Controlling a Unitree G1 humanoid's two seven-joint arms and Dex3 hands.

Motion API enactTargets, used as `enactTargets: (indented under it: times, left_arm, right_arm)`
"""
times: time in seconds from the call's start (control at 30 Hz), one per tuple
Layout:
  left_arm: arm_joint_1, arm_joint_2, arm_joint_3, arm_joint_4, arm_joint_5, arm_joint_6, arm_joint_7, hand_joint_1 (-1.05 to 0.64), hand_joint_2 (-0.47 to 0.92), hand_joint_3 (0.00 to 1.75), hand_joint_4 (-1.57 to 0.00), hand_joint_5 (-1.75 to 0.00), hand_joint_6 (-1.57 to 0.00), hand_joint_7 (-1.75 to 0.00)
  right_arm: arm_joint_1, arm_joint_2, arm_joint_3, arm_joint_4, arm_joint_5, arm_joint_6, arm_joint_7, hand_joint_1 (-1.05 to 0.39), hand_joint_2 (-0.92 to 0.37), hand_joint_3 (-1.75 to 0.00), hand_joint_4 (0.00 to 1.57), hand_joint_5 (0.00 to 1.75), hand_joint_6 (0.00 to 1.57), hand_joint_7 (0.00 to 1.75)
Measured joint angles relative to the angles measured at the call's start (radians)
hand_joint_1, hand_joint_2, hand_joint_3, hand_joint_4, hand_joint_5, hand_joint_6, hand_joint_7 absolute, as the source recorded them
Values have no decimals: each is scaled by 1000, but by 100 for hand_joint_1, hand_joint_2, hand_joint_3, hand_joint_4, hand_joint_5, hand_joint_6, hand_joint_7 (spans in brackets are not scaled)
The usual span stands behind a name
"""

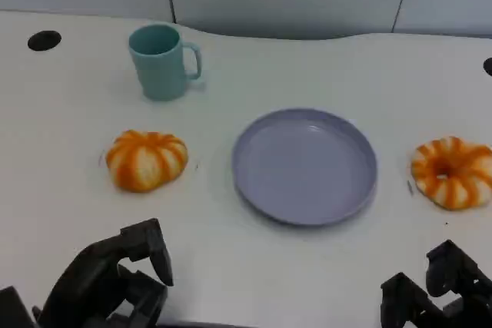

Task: Grasp the bread from the table and place it into the plate.

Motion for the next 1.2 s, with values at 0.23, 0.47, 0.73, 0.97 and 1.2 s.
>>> enactTargets:
  times: [0.23, 0.47, 0.73, 0.97, 1.2]
  left_arm:
    - [-4, 49, 28, -38, 121, -186, -16, -17, 34, 114, -56, -162, -57, -147]
    - [-58, 125, 80, -113, 342, -292, 66, -50, 67, 21, -7, -101, -34, -57]
    - [-204, 193, 133, -177, 603, -366, 302, -71, 73, 5, 0, -83, -24, -48]
    - [-383, 207, 99, -50, 832, -369, 528, -81, 77, 2, 0, -60, 0, -60]
    - [-471, 229, -4, 122, 913, -334, 626, -78, 72, 0, -10, -56, -16, -40]
  right_arm:
    - [-2, 3, 6, 0, -1, 5, -9, -46, -85, 0, 78, 175, 64, 175]
    - [-7, 8, 13, -1, -5, 6, -20, -45, -86, 0, 77, 175, 64, 175]
    - [-13, 17, 29, -2, -7, 6, -27, -44, -86, 0, 77, 175, 64, 175]
    - [-7, 21, 40, -9, -7, 6, -44, -44, -85, 0, 78, 175, 65, 175]
    - [3, 22, 42, -11, -7, 8, -47, -45, -84, 0, 79, 175, 66, 175]
